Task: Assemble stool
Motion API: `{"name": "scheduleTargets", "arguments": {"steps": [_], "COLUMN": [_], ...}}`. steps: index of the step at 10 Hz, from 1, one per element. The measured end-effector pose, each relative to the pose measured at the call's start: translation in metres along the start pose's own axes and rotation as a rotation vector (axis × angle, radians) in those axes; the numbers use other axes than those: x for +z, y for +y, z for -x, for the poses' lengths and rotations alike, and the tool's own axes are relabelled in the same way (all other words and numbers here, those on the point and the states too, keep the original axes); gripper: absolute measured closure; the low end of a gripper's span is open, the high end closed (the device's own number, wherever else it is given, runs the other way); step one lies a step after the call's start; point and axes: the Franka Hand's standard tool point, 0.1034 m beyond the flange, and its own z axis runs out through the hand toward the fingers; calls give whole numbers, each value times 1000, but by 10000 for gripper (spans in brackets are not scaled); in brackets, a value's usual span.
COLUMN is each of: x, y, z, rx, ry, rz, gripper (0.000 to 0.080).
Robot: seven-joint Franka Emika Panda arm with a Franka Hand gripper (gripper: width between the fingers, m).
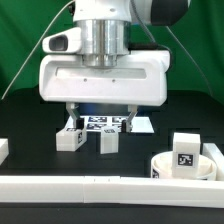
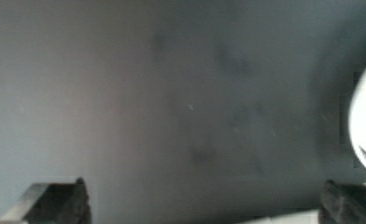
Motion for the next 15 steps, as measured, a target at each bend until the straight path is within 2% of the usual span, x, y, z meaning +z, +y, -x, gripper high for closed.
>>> {"name": "scheduleTargets", "arguments": {"steps": [1, 2, 4, 5, 7, 9, 11, 15], "x": [9, 12, 11, 12, 9, 11, 15, 18], "y": [3, 3, 2, 1, -5, -7, -6, -7], "z": [21, 28, 25, 29, 28, 36, 36, 48], "rx": [-17, -18, -17, -23, -38, -37, -30, -32], "ry": [4, -19, -40, -90, -216, -359, -455, -720], "rz": [9, 9, 6, 2, -16, -25, -26, -32], "gripper": [151, 151, 151, 151, 151, 151, 151, 151]}}
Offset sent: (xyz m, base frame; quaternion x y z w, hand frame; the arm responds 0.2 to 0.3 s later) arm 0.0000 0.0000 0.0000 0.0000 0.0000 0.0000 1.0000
